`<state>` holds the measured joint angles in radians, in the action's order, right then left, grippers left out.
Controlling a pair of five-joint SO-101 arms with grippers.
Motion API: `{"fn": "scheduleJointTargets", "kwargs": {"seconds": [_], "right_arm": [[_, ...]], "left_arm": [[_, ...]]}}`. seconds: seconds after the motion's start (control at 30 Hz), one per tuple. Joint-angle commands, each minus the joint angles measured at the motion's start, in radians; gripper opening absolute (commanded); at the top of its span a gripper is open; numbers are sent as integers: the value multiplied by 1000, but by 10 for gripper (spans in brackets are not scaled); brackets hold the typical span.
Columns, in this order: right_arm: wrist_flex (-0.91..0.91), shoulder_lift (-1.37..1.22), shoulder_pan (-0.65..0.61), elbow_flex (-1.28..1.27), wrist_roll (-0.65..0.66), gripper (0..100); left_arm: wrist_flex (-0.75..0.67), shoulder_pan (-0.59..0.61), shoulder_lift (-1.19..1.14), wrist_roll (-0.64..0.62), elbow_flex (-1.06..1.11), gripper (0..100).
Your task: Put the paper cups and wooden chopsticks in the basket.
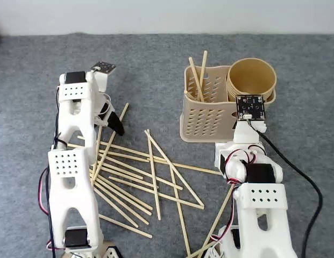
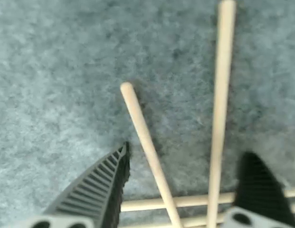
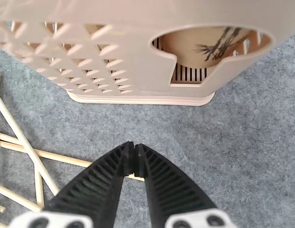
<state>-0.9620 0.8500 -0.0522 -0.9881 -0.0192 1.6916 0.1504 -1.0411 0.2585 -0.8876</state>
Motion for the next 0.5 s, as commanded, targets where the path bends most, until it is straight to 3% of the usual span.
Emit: {"fn": "scheduleJointTargets", "kwargs": {"seconds": [0.0, 0.23, 0.47], "right_arm": [[25, 19, 4, 5, -9, 9], [24, 19, 4, 5, -9, 9], [24, 19, 4, 5, -9, 9]], "left_arm": [[-40, -5, 17, 9, 31, 224], [-38, -21, 29, 11, 30, 96], [63, -48, 28, 11, -91, 13]]}}
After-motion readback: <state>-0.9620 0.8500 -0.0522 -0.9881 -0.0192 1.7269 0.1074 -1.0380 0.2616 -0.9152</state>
